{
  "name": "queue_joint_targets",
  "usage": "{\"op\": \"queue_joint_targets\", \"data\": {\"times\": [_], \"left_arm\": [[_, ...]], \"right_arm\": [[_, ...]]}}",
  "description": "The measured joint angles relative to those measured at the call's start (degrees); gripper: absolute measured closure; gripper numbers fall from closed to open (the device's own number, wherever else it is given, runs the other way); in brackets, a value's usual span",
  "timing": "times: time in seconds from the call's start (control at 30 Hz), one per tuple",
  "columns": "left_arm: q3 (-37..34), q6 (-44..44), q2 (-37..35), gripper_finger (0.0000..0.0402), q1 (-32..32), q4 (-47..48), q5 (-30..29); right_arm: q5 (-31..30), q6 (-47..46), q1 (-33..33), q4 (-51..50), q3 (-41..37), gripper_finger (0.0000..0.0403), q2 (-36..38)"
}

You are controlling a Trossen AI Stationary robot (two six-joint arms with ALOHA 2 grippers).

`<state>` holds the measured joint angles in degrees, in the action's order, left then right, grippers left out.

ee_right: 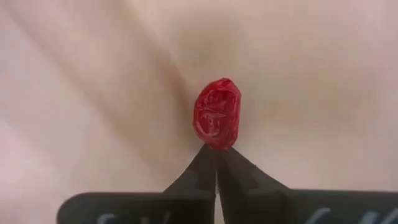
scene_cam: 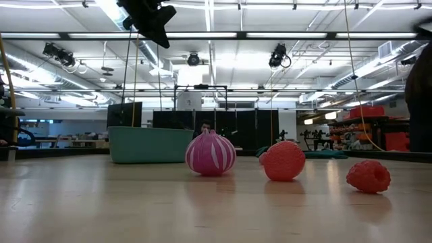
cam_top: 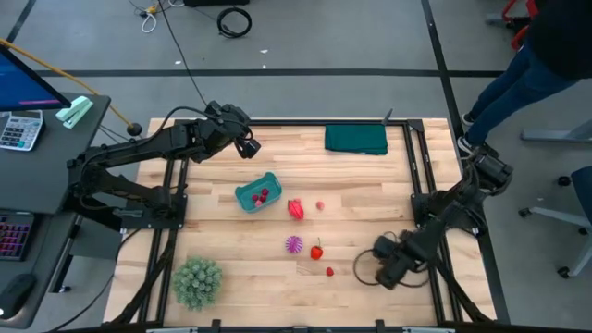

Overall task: Pick and placing Produce into tupperware
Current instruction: Put the red cherry into the blue bin

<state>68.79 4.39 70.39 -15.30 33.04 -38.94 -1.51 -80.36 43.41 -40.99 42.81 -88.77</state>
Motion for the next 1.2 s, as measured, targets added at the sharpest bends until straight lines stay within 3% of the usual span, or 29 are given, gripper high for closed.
{"op": "queue_joint_targets", "data": {"times": [0.17,0.3,0.4,0.53,0.67,0.8,0.93,1.03,1.2], "left_arm": [[0.0,0.7,0.0,0.0376,0.0,0.0,0.0],[0.0,0.6,0.0,0.0378,0.0,0.0,0.0],[0.0,0.5,0.0,0.0375,0.0,0.0,0.0],[0.0,-0.2,0.0,0.0368,0.0,0.1,0.0],[0.0,-0.4,0.0,0.0366,0.0,-0.2,0.0],[0.0,-0.2,0.0,0.0372,-1.4,-1.3,0.0],[0.0,-0.1,0.0,0.0382,-3.7,-1.3,0.0],[0.0,-0.1,0.5,0.0386,-4.6,0.2,0.0],[-0.1,0.4,0.6,0.0386,-4.9,3.3,0.0]], "right_arm": [[-18.5,15.7,-8.7,1.7,4.8,0.0397,-0.1],[-27.2,35.4,-16.8,7.9,11.6,0.0397,-0.1],[-29.6,49.3,-22.8,18.2,16.0,0.0398,-0.1],[-24.5,65.0,-30.1,36.9,18.9,0.0399,-0.4],[-17.3,74.0,-36.2,52.5,19.0,0.0400,-3.5],[-15.0,77.2,-41.2,60.9,18.9,0.0400,-10.4],[-7.6,76.4,-45.8,70.2,18.9,0.0400,-18.3],[-3.5,74.3,-48.0,72.6,20.4,0.0400,-22.7],[3.6,77.9,-49.5,67.5,26.2,0.0396,-27.6]]}}
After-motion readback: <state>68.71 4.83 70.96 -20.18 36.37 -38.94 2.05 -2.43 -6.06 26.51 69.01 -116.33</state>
